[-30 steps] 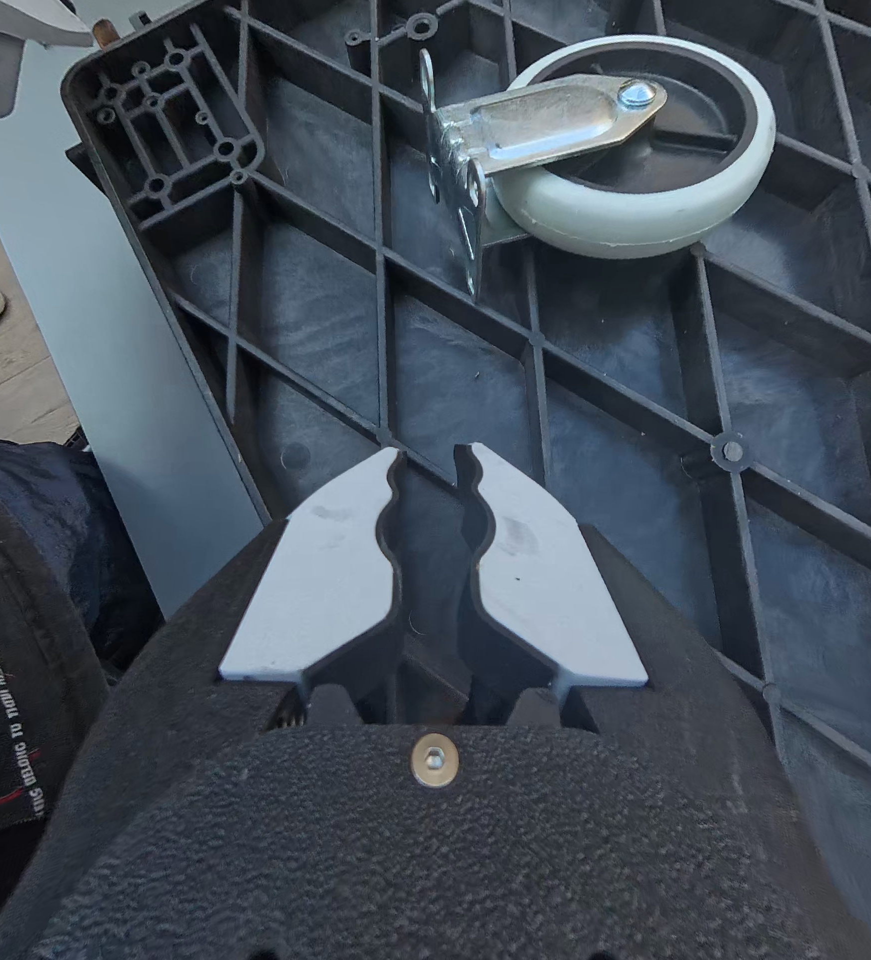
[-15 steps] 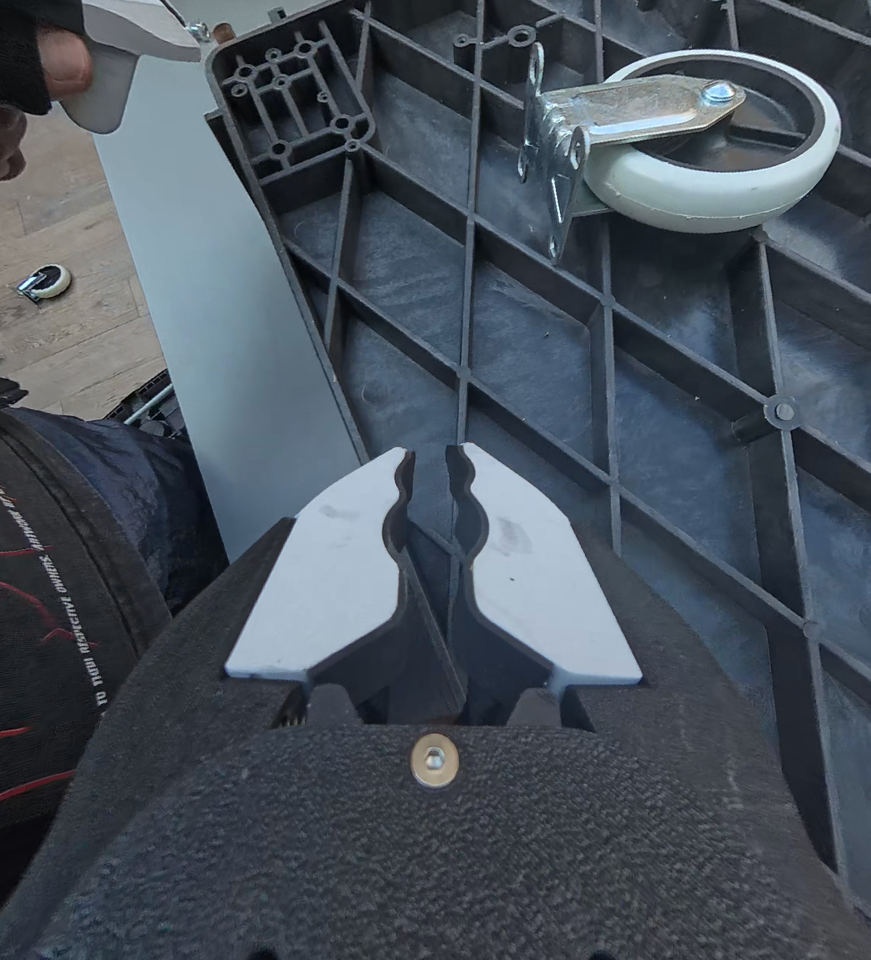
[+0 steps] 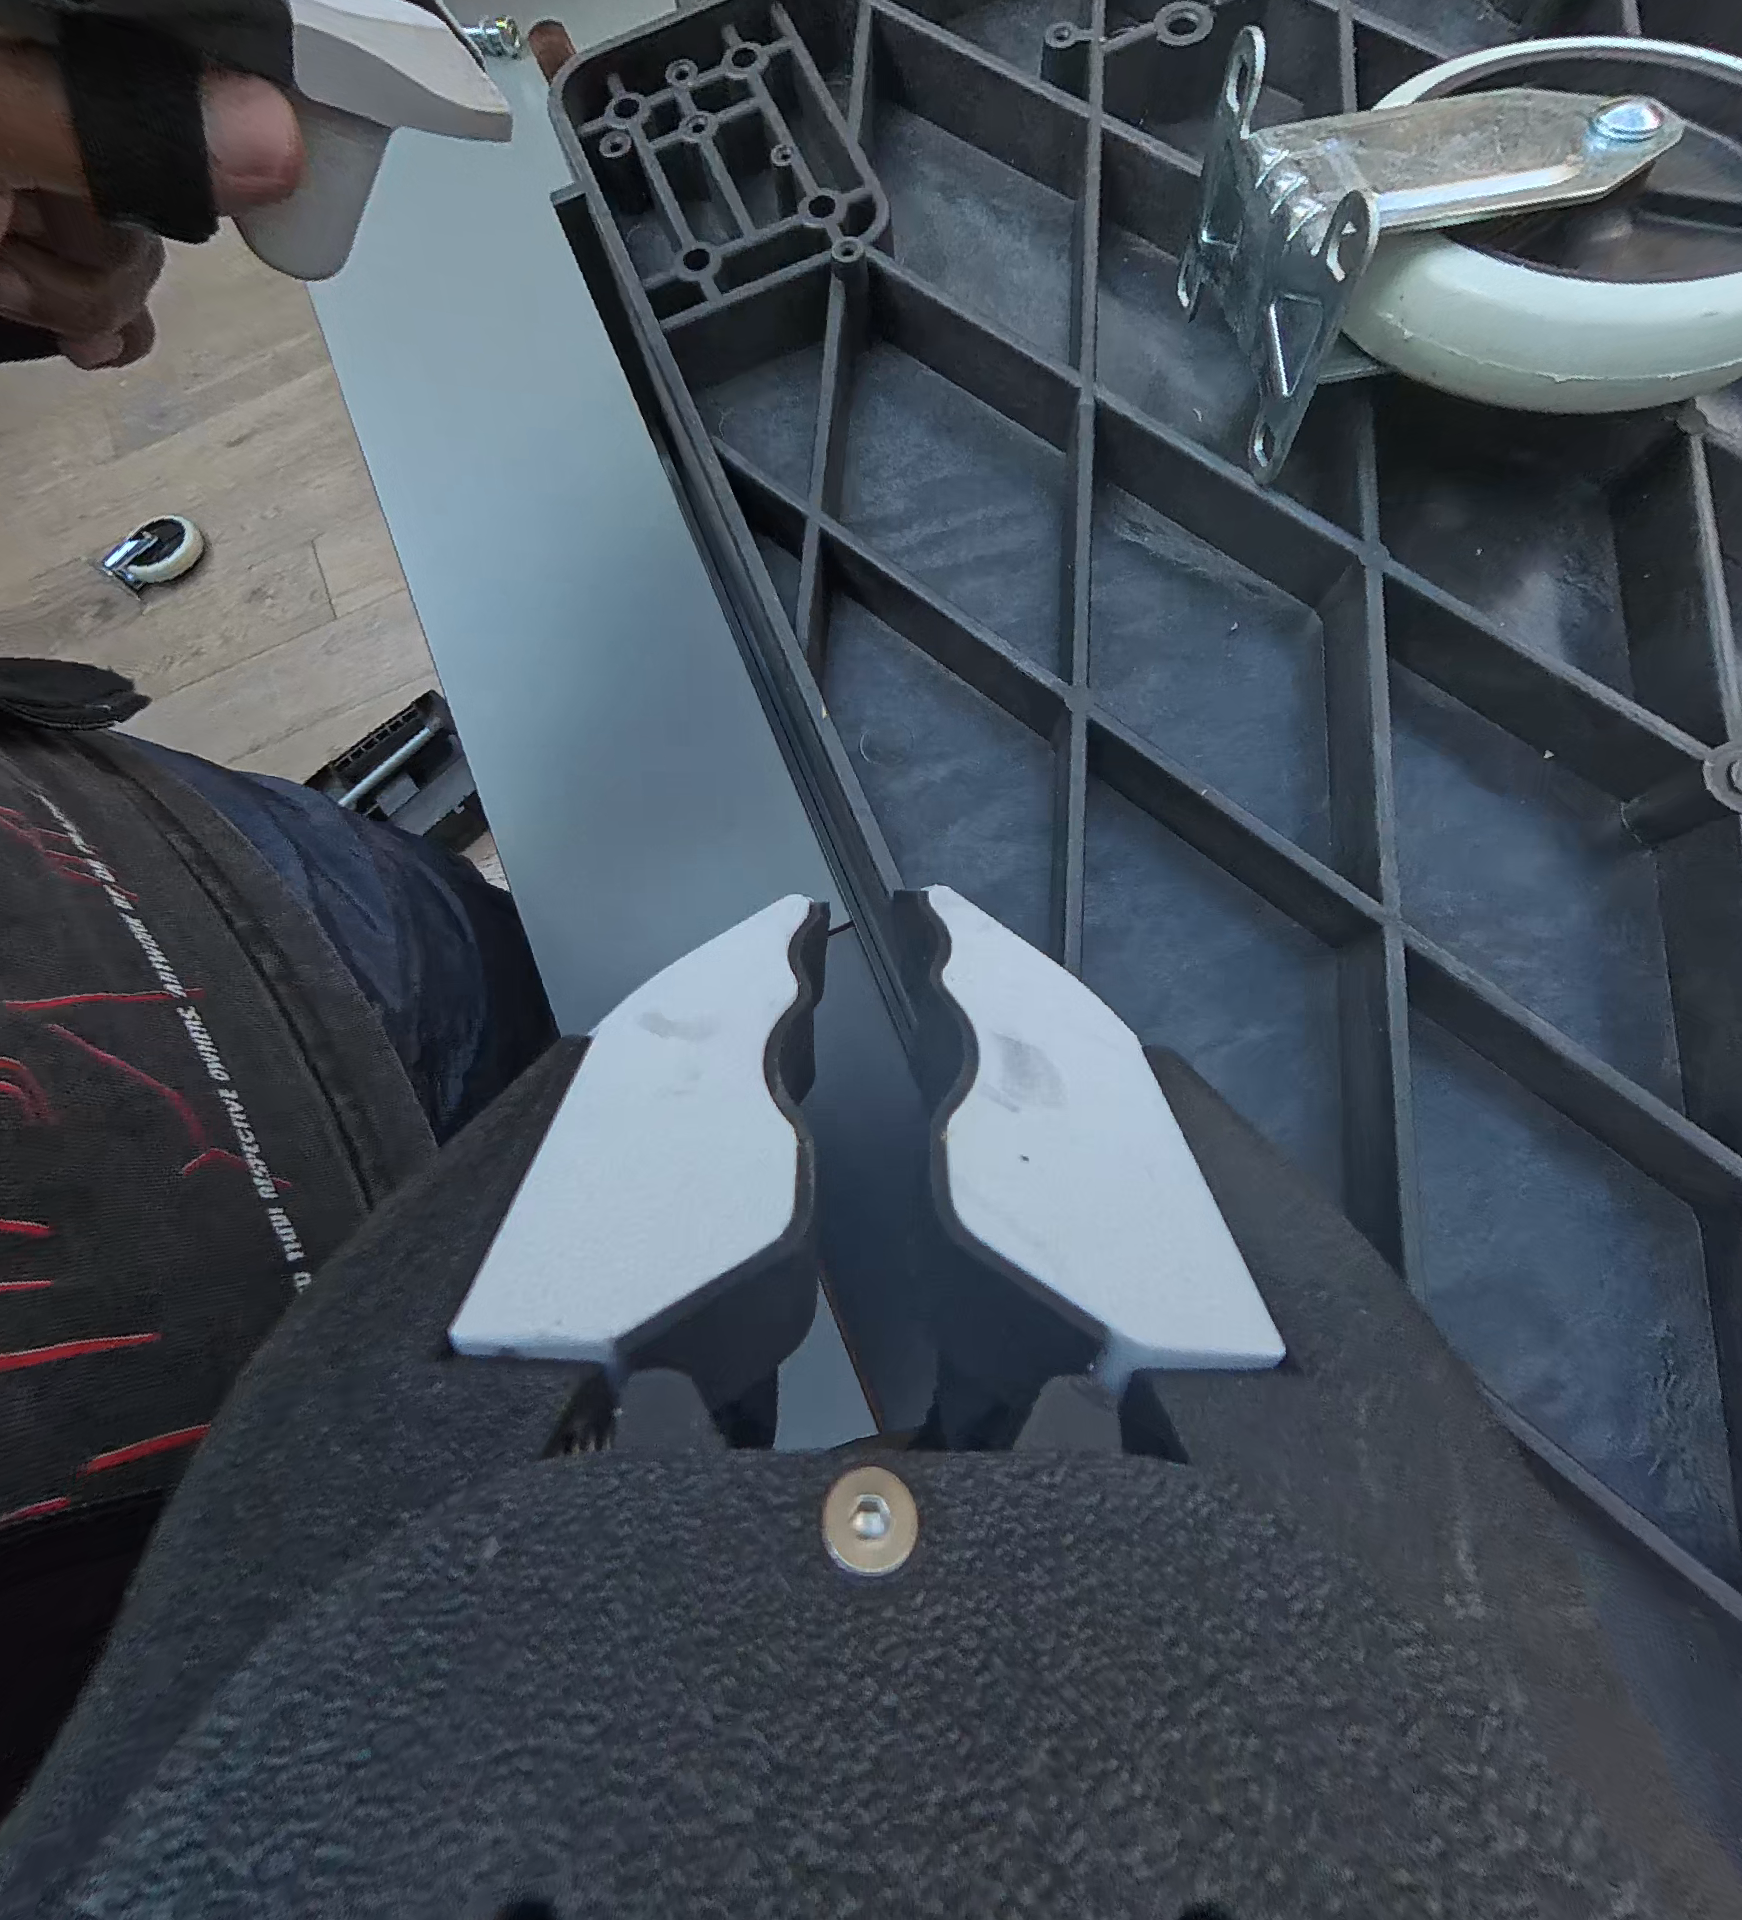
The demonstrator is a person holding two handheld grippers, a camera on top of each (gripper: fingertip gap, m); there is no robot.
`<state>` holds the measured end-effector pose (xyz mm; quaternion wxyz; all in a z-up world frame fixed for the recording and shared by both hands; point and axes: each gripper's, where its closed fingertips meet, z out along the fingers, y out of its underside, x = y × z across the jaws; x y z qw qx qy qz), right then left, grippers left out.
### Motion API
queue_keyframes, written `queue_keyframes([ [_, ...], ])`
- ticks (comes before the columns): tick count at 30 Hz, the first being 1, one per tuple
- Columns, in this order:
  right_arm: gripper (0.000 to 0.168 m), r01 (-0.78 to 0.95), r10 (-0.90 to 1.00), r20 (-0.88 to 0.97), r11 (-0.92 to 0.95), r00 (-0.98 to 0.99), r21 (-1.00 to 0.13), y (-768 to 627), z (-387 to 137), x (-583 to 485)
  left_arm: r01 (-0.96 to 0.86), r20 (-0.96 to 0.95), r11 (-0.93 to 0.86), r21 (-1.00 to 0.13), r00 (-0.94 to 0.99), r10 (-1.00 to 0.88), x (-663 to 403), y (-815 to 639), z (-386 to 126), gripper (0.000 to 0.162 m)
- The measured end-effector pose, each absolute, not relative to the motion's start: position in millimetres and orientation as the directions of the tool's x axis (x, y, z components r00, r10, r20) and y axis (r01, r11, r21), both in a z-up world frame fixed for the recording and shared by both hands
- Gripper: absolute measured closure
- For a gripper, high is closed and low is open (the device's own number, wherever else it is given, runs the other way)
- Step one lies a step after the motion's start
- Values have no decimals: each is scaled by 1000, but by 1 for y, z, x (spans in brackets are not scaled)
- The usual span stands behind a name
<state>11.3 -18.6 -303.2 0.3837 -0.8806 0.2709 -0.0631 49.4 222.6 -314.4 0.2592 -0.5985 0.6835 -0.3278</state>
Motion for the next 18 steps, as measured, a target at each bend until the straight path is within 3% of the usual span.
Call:
queue_keyframes([
  [18, 154, -532, -652, -99, -511, 752, -675, 63, -300, 33, -640, 152, 84, -764, -304, -940, 104, 272, -320, 141],
])
